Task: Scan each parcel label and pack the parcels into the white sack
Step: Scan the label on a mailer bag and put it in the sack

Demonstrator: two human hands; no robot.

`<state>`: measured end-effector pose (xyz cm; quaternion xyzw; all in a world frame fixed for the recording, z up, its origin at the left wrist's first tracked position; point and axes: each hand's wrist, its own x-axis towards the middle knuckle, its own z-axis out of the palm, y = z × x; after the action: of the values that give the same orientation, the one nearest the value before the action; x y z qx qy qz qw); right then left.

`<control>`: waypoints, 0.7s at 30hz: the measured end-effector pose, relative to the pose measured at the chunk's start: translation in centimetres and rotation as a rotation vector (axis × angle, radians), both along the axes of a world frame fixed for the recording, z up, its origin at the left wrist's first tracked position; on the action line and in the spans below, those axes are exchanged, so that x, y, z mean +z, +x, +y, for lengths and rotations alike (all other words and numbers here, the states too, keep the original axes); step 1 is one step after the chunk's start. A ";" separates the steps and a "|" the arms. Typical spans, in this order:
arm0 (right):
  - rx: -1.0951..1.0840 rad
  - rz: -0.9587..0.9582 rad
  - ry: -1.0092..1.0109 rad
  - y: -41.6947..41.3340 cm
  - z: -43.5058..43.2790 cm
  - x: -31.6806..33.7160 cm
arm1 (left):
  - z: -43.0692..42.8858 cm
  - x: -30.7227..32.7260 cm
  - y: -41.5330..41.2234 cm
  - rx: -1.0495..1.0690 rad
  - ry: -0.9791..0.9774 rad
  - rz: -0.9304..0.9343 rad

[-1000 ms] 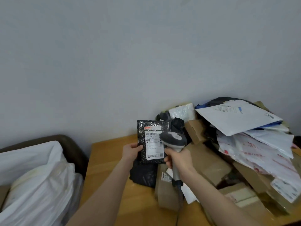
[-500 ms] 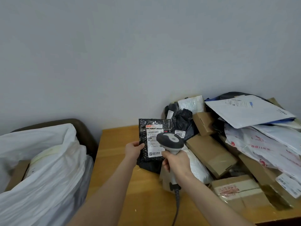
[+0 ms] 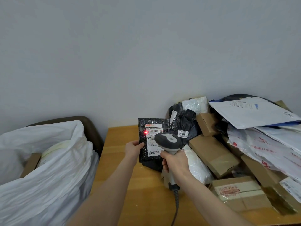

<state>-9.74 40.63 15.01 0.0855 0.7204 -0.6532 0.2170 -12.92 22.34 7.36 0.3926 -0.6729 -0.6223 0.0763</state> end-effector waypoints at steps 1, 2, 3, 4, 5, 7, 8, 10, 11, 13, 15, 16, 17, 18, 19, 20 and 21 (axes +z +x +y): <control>-0.002 0.000 -0.002 0.0 0.1 0.0 | 0.0 0.0 0.0 0.005 -0.005 -0.001; -0.002 0.004 -0.003 0.0 0.1 0.0 | 0.0 0.0 0.1 0.010 -0.011 0.000; -0.001 0.008 -0.003 0.0 0.2 0.0 | 0.0 0.0 0.2 0.013 -0.017 0.001; 0.001 0.011 -0.003 -0.1 0.2 0.0 | 0.0 0.0 0.2 0.015 -0.022 0.001; 0.002 0.010 -0.006 -0.1 0.3 0.0 | -0.1 0.0 0.3 0.016 -0.026 0.000; 0.009 0.003 -0.011 -0.1 0.2 -0.1 | -0.2 -0.1 0.3 0.016 -0.031 -0.005; 0.016 0.004 -0.008 -0.1 0.2 -0.2 | -0.2 -0.2 0.3 0.018 -0.032 -0.007; 0.025 0.007 -0.007 -0.2 0.1 -0.3 | -0.3 -0.2 0.2 0.025 -0.032 -0.005; 0.026 0.006 -0.010 -0.4 0.0 -0.3 | -0.4 -0.3 0.1 0.028 -0.034 -0.003; 0.026 0.002 -0.024 -0.7 -0.4 -0.4 | -0.6 -0.4 0.1 0.029 -0.038 0.001; 0.034 -0.002 -0.031 -0.9 -0.9 -0.4 | -1.1 -0.3 0.3 0.034 -0.041 0.002; 0.040 -0.002 -0.031 -1.0 -1.3 -0.5 | -1.4 -0.2 0.4 0.039 -0.040 0.002; 0.047 -0.002 -0.031 -1.0 -1.7 -0.5 | -1.9 -0.1 0.5 0.046 -0.037 0.006; 0.054 -0.002 -0.030 -1.0 -2.3 -0.5 | -2.4 -0.1 0.6 0.054 -0.033 0.012; 0.059 -0.002 -0.030 -1.1 -2.9 -0.6 | -3.0 0.0 0.6 0.061 -0.030 0.014; 0.063 -0.002 -0.026 -1.1 -3.6 -0.7 | -3.6 0.1 0.7 0.067 -0.027 0.016; 0.067 0.006 -0.014 -1.2 -4.5 -0.7 | -4.3 0.2 0.7 0.069 -0.026 0.019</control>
<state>-10.97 36.17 14.30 0.0577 0.7189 -0.6509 0.2372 -12.21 18.06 7.54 0.4087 -0.6662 -0.6142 0.1090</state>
